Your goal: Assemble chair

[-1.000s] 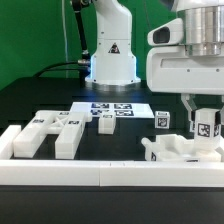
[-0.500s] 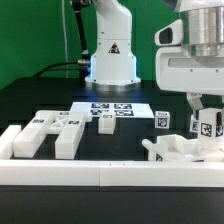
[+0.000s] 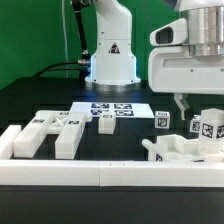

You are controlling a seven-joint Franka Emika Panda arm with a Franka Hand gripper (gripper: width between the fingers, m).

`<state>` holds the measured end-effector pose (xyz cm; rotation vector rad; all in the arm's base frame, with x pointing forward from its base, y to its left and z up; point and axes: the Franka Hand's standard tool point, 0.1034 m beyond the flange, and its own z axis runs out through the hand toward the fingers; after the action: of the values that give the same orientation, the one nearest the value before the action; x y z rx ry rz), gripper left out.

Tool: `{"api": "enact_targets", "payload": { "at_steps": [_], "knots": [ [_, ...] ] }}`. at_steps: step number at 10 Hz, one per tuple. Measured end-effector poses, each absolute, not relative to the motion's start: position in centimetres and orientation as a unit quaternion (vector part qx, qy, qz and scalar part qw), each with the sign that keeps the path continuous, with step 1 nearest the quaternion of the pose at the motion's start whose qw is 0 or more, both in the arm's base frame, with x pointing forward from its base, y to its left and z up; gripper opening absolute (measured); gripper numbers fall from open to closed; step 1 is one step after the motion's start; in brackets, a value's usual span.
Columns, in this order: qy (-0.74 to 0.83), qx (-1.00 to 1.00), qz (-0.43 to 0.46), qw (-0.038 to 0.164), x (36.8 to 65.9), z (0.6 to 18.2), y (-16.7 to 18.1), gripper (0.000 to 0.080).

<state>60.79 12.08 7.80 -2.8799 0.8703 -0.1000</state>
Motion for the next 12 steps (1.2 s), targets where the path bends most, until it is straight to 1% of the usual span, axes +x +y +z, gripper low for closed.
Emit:
{"api": "enact_targets", "payload": {
  "at_steps": [5,7,11,12],
  "knots": [
    [0.043,-0.996,-0.048,0.056,60.71,7.66,12.26,0.0649],
    [-0.009,-0.998,-0.050,0.047,60.67,7.65,12.41,0.0649],
    [-0.164,-0.985,-0.056,0.015,60.71,7.72,12.41,0.0649],
    [-0.176,-0.983,-0.054,0.015,60.67,7.62,12.26,0.0649]
  ]
}}
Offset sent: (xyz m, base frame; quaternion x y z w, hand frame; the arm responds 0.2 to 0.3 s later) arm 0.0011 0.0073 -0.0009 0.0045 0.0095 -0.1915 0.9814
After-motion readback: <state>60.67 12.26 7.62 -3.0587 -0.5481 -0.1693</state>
